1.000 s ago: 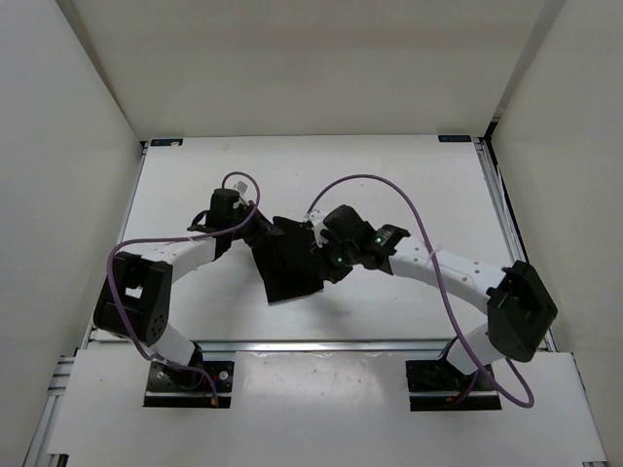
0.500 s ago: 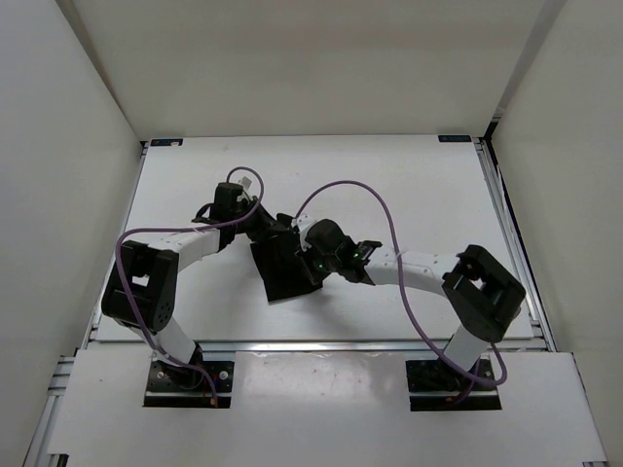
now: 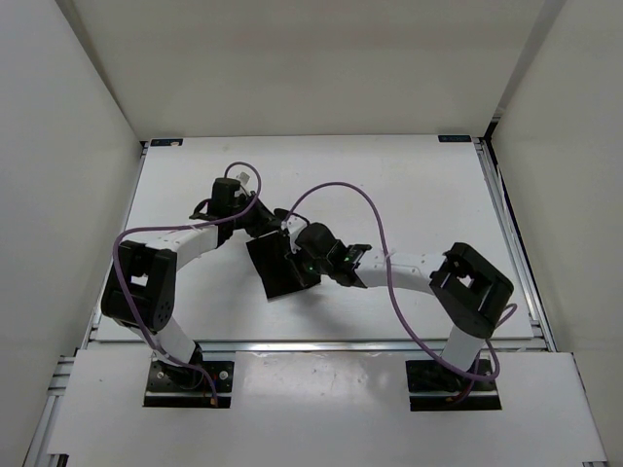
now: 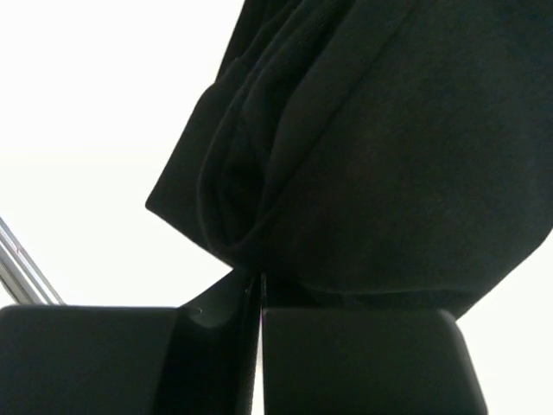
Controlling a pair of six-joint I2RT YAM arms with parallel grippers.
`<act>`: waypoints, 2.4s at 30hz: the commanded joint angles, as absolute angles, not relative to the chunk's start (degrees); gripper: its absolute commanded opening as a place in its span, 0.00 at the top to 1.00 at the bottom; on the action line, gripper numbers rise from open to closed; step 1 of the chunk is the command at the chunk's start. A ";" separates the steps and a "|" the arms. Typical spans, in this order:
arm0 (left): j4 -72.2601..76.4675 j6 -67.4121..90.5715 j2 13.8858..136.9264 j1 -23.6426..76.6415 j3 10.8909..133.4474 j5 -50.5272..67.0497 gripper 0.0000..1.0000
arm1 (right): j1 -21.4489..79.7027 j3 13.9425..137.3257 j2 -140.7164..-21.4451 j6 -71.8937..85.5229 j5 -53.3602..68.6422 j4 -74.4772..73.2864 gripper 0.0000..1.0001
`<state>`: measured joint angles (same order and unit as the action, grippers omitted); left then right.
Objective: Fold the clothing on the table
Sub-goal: Fold the skirt
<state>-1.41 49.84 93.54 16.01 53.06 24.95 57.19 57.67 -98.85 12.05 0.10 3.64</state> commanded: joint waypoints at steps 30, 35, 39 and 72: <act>-12.30 46.84 73.75 19.24 42.28 22.33 1.00 | 50.18 61.26 -106.96 23.56 6.59 -6.42 1.00; -18.27 44.57 70.84 20.04 41.05 18.81 1.00 | 50.45 61.87 -107.93 23.47 6.85 -6.59 1.00; -23.36 42.37 68.73 21.09 41.31 13.37 1.00 | 49.92 62.23 -108.45 23.30 6.77 -6.68 1.00; -24.88 46.14 55.80 13.36 35.42 29.62 0.45 | 39.73 66.27 -94.47 23.46 27.31 -21.62 0.54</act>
